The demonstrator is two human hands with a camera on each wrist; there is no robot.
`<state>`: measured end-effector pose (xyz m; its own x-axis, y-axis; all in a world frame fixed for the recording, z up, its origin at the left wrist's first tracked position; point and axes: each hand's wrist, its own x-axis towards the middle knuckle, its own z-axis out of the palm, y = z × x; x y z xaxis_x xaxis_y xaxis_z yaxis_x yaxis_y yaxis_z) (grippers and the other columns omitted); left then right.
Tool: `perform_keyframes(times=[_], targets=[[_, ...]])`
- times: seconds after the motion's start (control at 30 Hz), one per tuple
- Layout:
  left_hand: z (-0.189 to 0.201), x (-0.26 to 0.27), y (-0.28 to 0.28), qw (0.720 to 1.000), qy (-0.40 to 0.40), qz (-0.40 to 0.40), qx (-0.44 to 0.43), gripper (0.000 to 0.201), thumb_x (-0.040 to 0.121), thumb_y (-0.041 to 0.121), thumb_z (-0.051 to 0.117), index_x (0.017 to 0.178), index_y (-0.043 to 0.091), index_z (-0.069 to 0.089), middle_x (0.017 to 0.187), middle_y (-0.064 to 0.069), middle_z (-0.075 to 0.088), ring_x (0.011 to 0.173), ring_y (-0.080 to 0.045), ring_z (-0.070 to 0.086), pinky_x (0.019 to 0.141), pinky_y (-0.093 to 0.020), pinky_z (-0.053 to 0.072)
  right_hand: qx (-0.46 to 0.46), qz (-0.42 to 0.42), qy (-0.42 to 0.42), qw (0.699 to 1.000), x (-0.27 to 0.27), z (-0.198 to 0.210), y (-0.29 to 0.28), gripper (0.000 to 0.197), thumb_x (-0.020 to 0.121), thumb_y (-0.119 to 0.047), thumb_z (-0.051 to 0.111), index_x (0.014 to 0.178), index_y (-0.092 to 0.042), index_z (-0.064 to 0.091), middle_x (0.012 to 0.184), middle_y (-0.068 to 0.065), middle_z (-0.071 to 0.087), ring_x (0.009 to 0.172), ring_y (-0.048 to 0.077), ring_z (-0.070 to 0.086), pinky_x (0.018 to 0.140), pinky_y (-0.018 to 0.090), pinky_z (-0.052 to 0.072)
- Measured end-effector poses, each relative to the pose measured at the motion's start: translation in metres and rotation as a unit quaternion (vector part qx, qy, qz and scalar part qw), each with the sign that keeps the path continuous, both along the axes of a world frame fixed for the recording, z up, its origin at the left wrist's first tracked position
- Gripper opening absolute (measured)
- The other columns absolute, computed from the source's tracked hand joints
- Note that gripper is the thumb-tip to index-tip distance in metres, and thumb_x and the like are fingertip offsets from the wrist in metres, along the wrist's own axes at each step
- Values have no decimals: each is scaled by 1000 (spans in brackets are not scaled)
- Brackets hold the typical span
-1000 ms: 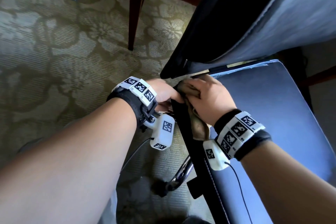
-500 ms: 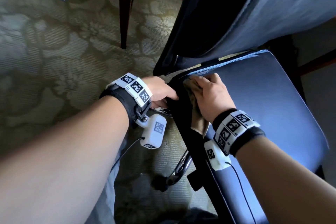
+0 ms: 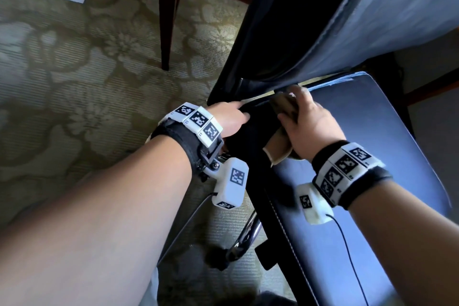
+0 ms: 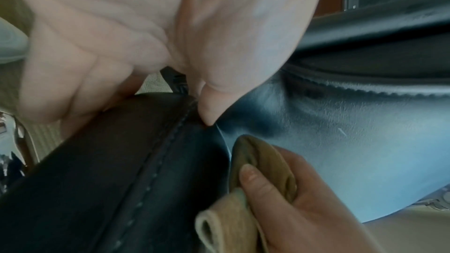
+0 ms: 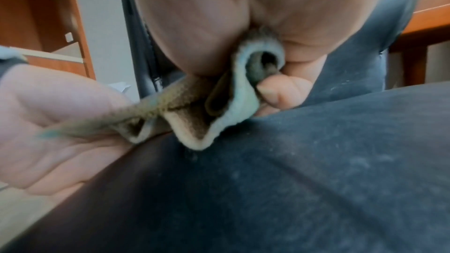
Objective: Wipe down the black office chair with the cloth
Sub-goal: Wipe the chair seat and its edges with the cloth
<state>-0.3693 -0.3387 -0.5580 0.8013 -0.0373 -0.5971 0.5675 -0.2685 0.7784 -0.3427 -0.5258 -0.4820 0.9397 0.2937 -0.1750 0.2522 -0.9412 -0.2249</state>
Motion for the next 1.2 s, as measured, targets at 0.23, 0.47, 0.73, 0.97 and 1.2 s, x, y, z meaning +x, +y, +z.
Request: perform_keyframes(times=[0.23, 0.47, 0.73, 0.97, 1.2], targets=[[-2, 5, 1, 1000, -4, 11, -5, 51, 105, 27, 58, 155, 23, 48, 152, -12, 57, 138, -34, 56, 115, -48, 47, -52, 87, 1, 995, 3, -14, 20, 40, 103, -48, 46, 142, -50, 48, 109, 0, 44, 94, 37, 62, 85, 40, 54], [0, 4, 0, 999, 3, 16, 47, 63, 96, 56, 56, 156, 44, 43, 144, -9, 62, 121, -38, 66, 106, -49, 54, -56, 0, -35, 998, 41, -21, -3, 37, 103, -41, 45, 139, -43, 54, 120, 15, 59, 105, 42, 64, 93, 40, 51], [-10, 2, 3, 997, 11, 22, 69, 64, 93, 67, 58, 147, 32, 56, 139, -20, 65, 124, -45, 65, 105, -55, 52, -49, 26, -29, 998, 37, -20, 14, 35, 103, -42, 47, 136, -39, 57, 123, 11, 62, 108, 38, 64, 91, 38, 51], [-6, 1, 2, 999, 15, 22, 45, 76, 78, 73, 59, 140, 29, 61, 131, -22, 69, 118, -49, 67, 100, -61, 56, -1, 51, -19, 999, 38, -18, 18, 31, 104, -40, 49, 131, -35, 63, 123, 11, 66, 112, 34, 62, 92, 34, 46], [-7, 3, 3, 998, 13, 15, 53, 50, 98, 56, 62, 135, 22, 64, 126, -28, 69, 116, -53, 65, 98, -62, 53, -23, 134, -21, 991, 37, -23, 26, 28, 101, -38, 50, 125, -33, 65, 116, 12, 66, 105, 36, 63, 89, 39, 52]])
